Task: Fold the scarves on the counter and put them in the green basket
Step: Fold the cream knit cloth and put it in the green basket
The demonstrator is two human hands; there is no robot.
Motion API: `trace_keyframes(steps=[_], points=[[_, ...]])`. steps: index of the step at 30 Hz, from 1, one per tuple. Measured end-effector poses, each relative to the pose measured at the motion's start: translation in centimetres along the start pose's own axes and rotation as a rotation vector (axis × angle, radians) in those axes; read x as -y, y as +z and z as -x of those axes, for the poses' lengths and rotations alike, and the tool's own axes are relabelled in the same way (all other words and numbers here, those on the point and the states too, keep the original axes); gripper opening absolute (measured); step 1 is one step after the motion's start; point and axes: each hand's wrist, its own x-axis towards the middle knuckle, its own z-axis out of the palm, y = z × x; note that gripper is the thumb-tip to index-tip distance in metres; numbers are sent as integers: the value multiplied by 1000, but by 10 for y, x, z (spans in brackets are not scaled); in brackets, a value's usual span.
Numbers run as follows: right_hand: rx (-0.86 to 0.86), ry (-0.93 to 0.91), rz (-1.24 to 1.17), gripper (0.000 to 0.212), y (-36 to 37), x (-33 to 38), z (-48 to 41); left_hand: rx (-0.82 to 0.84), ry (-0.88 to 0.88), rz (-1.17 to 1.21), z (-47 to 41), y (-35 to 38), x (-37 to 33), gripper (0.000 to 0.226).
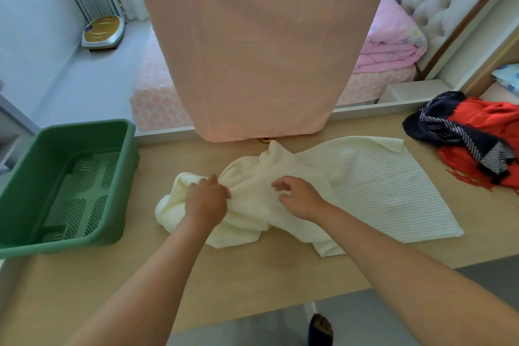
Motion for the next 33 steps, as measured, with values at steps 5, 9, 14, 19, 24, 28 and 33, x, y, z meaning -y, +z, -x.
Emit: trace_keyframes(steps=[5, 9, 14, 19, 24, 28, 33], points=[[-142, 118, 344, 38, -15, -24, 7, -1, -167, -284, 1, -6, 2, 27], [-75, 349, 321, 63, -14, -47, 18, -27, 306, 221, -5, 13, -44, 40], [110, 273, 116, 66, -3, -71, 28, 336, 409, 1, 1, 69, -78, 77], [60, 86, 70, 39, 5, -85, 21, 317, 320, -36, 2, 88, -61, 48], [207, 41, 307, 63, 10, -103, 16, 423, 130, -98, -3, 65, -36, 37], [126, 125, 573, 68, -1, -112, 15, 750, -21, -197, -3, 51, -22, 38], [77, 320, 918, 44, -33, -104, 5, 690, -71, 155, -25, 35, -50, 30]])
